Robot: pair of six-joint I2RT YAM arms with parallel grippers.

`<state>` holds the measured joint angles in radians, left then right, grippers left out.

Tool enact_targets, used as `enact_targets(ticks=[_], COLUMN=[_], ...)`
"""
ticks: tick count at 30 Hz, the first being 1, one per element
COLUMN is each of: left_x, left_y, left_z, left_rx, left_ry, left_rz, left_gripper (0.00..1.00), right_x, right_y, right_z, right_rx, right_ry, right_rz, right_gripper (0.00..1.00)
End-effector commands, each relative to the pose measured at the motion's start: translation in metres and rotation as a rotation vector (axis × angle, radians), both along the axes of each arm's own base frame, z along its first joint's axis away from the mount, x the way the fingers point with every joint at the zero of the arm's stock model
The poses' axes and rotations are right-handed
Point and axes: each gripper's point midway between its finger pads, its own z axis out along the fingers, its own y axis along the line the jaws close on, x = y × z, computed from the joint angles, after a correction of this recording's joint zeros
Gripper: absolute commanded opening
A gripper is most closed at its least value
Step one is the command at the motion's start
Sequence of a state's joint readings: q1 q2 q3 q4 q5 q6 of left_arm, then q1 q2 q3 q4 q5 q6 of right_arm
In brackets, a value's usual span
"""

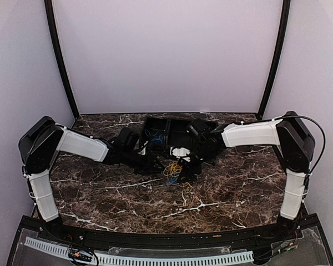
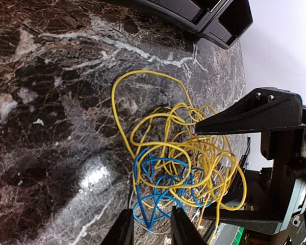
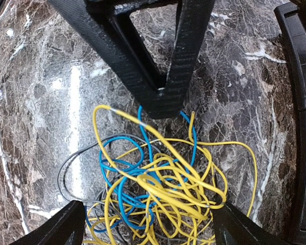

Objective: Untangle the cables

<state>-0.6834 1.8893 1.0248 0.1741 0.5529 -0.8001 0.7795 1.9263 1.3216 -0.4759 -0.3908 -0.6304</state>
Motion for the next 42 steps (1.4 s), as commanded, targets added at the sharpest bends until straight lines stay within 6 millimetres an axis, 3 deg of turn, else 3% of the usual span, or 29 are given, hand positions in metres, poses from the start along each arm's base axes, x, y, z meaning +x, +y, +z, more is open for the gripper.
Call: enact_targets(ticks=[1, 8, 16, 23, 27, 28, 34, 35, 36, 37, 40, 41, 42], left_x=[-0.008, -0.012, -0.009, -0.005, -0.001, 0.003, 0.01, 0.014, 0.015, 0.019, 0.027, 0.033, 0.034], left_y=[-0.007, -0.009, -0.01, -0.01, -0.008, -0.008, 0.012, 0.017, 0.023, 0.03, 0.051, 0.06, 0.067], left_z=[0.009, 0.002, -0.006, -0.003, 0.022, 0.039, 0.099, 0.118, 0.121, 0.139, 0.165, 0.186, 0.19], left_rx=[-0.065, -0.093, -0.077, -0.069, -0.061, -0.067, 0.043, 0.038, 0.067, 0.061, 0.105, 0.11, 0.131], left_ry=[0.01, 0.024, 0.036, 0.013, -0.067, -0.126, -0.308, -0.356, -0.359, -0.398, -0.454, -0.508, -0.514], left_rz=[-0.04, -0.046, -0.044, -0.043, -0.049, -0.06, -0.069, -0.061, -0.045, -0.029, 0.026, 0.058, 0.07], left_gripper=[0.24, 0.11, 0.12, 0.01, 0.0, 0.0, 0.0, 0.0, 0.0, 0.0, 0.0, 0.0, 0.0], right_x=[0.001, 0.0, -0.002, -0.004, -0.006, -0.007, -0.008, -0.008, -0.01, -0.012, -0.013, -0.013, -0.014], right_y=[0.007, 0.003, 0.002, 0.002, -0.003, -0.004, -0.009, -0.01, -0.011, -0.012, -0.012, -0.012, -0.012], right_z=[0.0, -0.009, -0.012, -0.017, -0.03, -0.034, -0.051, -0.053, -0.056, -0.058, -0.059, -0.06, -0.061], right_rx=[0.014, 0.008, 0.012, 0.008, -0.015, -0.02, -0.041, -0.042, -0.042, -0.044, -0.047, -0.049, -0.051], right_ry=[-0.007, -0.019, -0.014, 0.001, 0.008, 0.014, 0.019, 0.024, 0.031, 0.037, 0.046, 0.05, 0.055], right_rz=[-0.006, -0.013, -0.015, -0.018, -0.021, -0.021, -0.033, -0.034, -0.033, -0.032, -0.029, -0.028, -0.026], right_gripper=[0.88, 0.88, 0.87, 0.86, 0.8, 0.76, 0.2, 0.1, 0.01, 0.0, 0.0, 0.0, 0.0])
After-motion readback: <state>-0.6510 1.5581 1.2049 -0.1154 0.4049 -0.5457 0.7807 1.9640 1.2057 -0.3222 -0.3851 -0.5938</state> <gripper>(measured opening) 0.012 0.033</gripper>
